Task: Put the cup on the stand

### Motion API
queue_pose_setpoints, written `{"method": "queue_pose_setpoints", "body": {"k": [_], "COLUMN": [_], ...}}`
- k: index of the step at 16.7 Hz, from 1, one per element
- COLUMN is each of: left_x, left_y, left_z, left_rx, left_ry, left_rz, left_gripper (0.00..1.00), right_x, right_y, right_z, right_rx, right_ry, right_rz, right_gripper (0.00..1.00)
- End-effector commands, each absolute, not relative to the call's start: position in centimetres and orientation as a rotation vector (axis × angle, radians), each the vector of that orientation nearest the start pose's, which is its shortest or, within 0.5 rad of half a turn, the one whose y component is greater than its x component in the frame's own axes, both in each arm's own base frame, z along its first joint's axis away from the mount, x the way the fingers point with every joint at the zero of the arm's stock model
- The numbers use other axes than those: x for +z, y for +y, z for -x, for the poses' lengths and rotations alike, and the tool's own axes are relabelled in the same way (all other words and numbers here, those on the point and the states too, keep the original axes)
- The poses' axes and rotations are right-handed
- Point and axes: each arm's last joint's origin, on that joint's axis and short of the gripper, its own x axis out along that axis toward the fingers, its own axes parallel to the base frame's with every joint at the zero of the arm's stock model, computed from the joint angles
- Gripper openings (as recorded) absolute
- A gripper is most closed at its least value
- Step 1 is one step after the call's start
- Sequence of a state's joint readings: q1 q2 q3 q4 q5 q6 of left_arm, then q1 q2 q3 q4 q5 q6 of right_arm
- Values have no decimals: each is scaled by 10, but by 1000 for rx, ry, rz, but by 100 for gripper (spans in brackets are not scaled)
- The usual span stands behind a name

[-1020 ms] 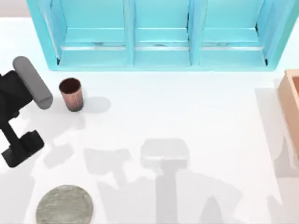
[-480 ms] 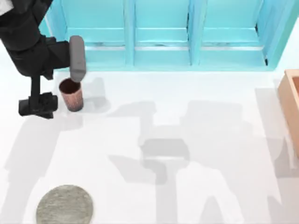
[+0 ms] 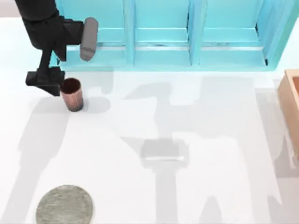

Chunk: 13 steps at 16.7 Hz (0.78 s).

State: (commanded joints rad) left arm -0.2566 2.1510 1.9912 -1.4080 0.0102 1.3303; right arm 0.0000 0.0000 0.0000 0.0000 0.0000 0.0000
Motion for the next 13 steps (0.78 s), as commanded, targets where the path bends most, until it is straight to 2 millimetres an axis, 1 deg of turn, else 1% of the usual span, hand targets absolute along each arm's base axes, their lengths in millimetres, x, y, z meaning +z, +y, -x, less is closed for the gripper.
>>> {"method": "queue_pose_setpoints", "body": {"k": [3,5,10,12,13], "left_x": [248,248,249,245,238], "left_y": [-104,-103,-102,-103,-103], "left_z": [-417,-420,-420,-420,-421], "left_rx": [-1221,-1223,-1219,-1220,-1222], "left_ry": [1195,1201,1199,1200,1201], "left_rz": [-1223,-1225,-1223,-1224,-1225], "left_gripper": [100,100,100,100,100], "right_x": [160,160,160,160,160], "right_y": [-1,-1,-1,-1,-1], "right_z": [-106,-106,-106,-106,-106], "right_rx": [0,0,0,0,0], "right_ry": [0,0,0,0,0], "right_rz": [0,0,0,0,0], "right_gripper": [100,100,100,100,100]}}
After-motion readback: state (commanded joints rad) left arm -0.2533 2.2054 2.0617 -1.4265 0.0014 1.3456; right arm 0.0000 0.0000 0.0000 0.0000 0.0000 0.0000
